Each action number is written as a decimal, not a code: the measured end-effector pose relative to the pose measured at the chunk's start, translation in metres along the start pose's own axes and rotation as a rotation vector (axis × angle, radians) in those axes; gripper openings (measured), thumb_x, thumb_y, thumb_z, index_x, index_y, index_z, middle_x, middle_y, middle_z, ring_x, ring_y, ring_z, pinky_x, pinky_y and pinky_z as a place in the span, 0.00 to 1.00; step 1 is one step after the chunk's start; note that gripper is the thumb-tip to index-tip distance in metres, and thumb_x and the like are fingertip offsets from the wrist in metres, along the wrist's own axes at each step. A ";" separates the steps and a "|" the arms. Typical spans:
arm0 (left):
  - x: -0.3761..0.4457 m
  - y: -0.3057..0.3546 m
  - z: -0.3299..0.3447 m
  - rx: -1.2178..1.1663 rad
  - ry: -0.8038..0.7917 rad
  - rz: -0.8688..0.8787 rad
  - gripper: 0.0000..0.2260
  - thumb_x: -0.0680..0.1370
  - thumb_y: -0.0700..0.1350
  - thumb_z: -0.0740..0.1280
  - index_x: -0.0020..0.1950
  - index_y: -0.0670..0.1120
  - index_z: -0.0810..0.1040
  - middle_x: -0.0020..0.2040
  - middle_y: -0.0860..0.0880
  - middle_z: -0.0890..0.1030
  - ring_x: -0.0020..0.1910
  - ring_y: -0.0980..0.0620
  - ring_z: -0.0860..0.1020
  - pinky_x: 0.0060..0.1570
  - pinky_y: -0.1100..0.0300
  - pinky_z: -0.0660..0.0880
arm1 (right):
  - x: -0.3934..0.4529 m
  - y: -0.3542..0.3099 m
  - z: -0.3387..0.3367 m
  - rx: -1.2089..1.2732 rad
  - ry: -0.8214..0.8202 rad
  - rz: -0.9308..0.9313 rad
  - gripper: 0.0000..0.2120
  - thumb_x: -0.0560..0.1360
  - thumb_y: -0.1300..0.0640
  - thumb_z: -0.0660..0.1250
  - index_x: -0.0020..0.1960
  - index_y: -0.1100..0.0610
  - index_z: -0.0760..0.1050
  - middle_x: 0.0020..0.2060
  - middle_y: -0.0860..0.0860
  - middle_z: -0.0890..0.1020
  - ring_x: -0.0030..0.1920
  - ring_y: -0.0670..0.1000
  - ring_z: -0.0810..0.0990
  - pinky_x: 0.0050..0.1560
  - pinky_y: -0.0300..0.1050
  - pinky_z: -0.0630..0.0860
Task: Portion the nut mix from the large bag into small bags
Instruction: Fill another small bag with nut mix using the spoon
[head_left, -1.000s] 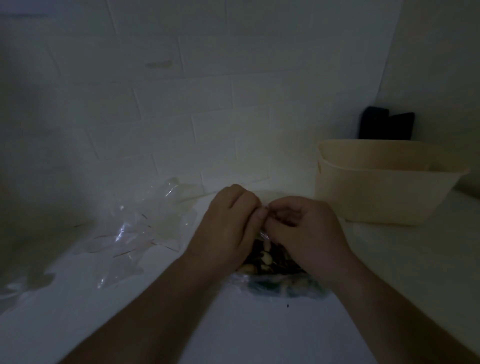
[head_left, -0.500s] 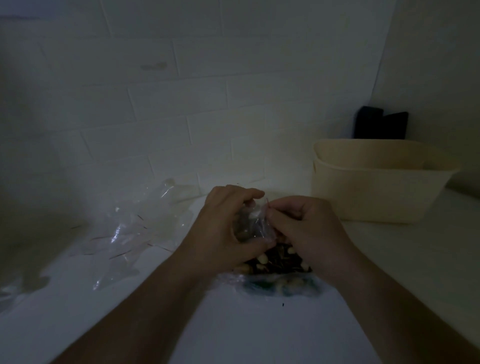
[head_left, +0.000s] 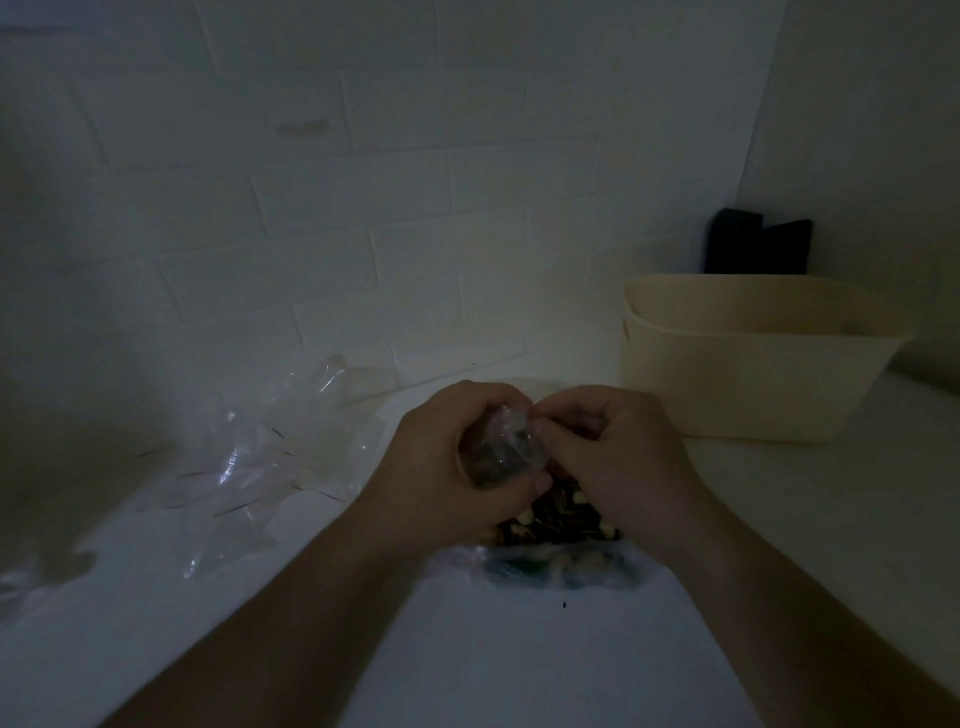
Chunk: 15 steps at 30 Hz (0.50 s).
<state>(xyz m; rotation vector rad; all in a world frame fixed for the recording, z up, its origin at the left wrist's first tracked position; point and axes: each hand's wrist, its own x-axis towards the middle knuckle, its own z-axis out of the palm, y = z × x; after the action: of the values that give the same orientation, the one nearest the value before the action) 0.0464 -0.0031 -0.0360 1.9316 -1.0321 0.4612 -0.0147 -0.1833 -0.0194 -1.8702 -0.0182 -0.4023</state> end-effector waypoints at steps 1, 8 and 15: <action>0.000 -0.001 0.000 -0.009 0.008 -0.006 0.21 0.69 0.55 0.78 0.59 0.52 0.81 0.52 0.56 0.83 0.53 0.54 0.82 0.51 0.59 0.78 | 0.000 0.000 0.001 -0.003 -0.011 0.006 0.05 0.77 0.58 0.74 0.47 0.48 0.86 0.41 0.43 0.88 0.44 0.43 0.87 0.51 0.50 0.84; 0.000 -0.012 -0.011 -0.192 0.068 -0.133 0.20 0.70 0.53 0.78 0.60 0.52 0.81 0.57 0.53 0.84 0.58 0.48 0.83 0.59 0.47 0.80 | 0.018 0.010 -0.051 -0.521 -0.095 -0.053 0.02 0.76 0.43 0.72 0.45 0.38 0.81 0.42 0.37 0.83 0.43 0.36 0.80 0.42 0.35 0.72; 0.003 -0.013 -0.019 -0.264 0.038 -0.137 0.17 0.73 0.51 0.75 0.59 0.49 0.79 0.53 0.53 0.83 0.51 0.50 0.83 0.52 0.53 0.79 | 0.012 0.023 -0.069 -0.774 -0.426 -0.042 0.14 0.68 0.47 0.78 0.39 0.46 0.71 0.35 0.49 0.79 0.34 0.45 0.75 0.36 0.45 0.72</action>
<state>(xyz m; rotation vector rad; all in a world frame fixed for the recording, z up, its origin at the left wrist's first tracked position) 0.0595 0.0148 -0.0307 1.7372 -0.8820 0.2685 -0.0168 -0.2566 -0.0185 -2.6966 -0.2153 -0.0140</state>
